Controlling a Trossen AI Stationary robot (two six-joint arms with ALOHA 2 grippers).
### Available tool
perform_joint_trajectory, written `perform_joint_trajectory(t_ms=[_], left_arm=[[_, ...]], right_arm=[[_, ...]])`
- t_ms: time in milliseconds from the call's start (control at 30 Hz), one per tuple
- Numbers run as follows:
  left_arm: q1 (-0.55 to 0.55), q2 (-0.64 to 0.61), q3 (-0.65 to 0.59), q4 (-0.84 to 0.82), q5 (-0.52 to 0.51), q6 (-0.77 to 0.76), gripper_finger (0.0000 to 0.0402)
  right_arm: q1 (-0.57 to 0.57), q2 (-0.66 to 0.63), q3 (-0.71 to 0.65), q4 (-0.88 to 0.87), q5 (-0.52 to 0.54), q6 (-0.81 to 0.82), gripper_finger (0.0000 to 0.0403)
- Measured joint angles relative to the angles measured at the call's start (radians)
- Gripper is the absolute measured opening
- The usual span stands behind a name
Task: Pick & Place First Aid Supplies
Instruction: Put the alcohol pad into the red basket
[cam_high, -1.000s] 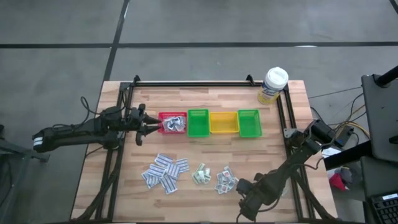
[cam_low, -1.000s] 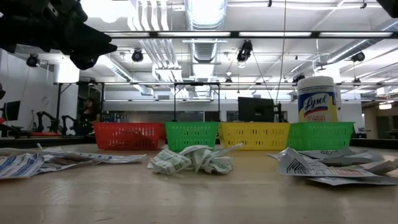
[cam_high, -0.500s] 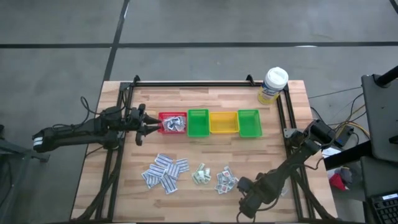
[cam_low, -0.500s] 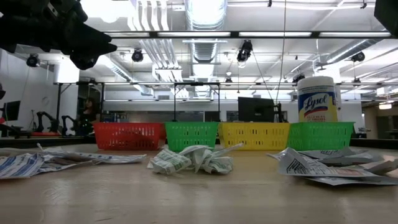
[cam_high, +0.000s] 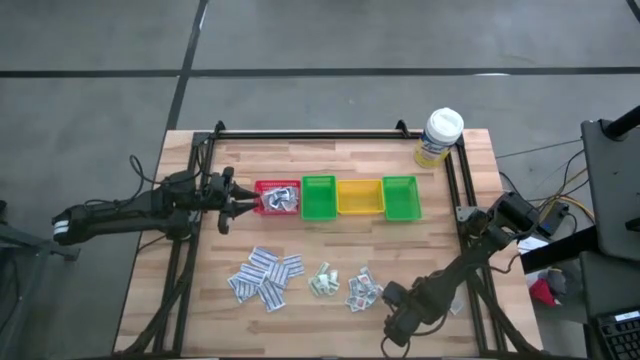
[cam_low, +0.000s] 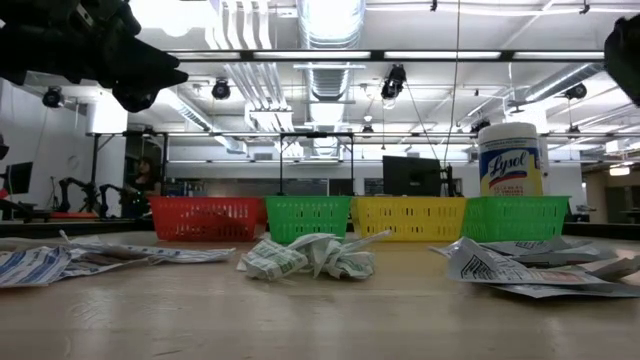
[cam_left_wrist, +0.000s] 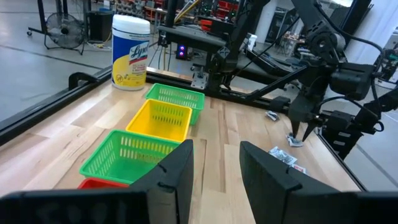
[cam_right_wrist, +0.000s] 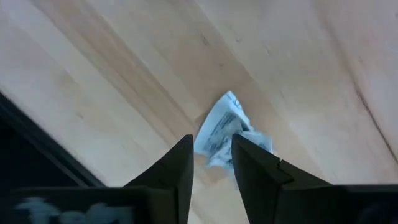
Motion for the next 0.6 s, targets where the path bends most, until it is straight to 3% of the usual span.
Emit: perform_joint_trajectory(t_ms=[600], left_arm=[[0.000,0.000,0.000,0.000,0.000,-0.004,0.0124]], right_arm=[[-0.017,-0.001,-0.072,0.036,0.008,0.023,0.0041]])
